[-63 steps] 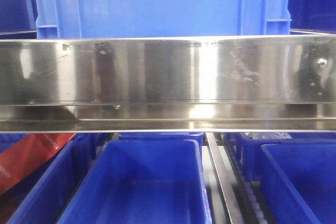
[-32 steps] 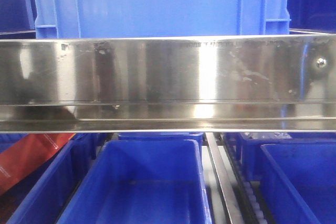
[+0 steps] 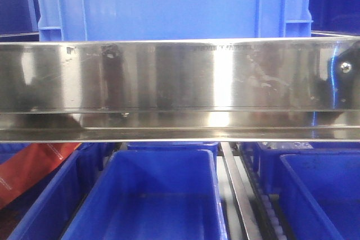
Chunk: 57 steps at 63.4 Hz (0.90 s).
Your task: Place valve from conveyor to right shelf box
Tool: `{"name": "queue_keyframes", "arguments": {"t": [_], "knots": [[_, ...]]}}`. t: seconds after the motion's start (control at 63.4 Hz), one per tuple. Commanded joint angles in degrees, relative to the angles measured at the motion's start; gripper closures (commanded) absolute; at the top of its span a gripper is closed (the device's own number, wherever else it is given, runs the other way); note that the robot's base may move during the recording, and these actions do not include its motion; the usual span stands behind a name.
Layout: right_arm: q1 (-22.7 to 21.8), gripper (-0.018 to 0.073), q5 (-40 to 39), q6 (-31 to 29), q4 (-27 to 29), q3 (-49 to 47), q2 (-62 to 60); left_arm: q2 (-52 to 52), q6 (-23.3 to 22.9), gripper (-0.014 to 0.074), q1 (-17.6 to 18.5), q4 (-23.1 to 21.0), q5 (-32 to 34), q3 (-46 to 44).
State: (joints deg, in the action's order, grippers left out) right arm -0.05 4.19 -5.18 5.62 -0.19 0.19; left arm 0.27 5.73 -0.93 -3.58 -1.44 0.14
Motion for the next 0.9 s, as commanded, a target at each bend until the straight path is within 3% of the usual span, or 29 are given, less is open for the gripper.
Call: {"name": "queue_keyframes", "arguments": {"t": [0.0,0.883], "knots": [[-0.39,0.0721,-1.63,0.11,-0.34,0.19,-0.19,-0.27,-0.39,0.0708,-0.03,-0.34,0.96,-0.14],[-0.39,0.0721,-1.63,0.11,-0.34,0.19,-0.19,-0.27,-0.39,0.0708,-0.03,-0.34,0.96,-0.14]]}}
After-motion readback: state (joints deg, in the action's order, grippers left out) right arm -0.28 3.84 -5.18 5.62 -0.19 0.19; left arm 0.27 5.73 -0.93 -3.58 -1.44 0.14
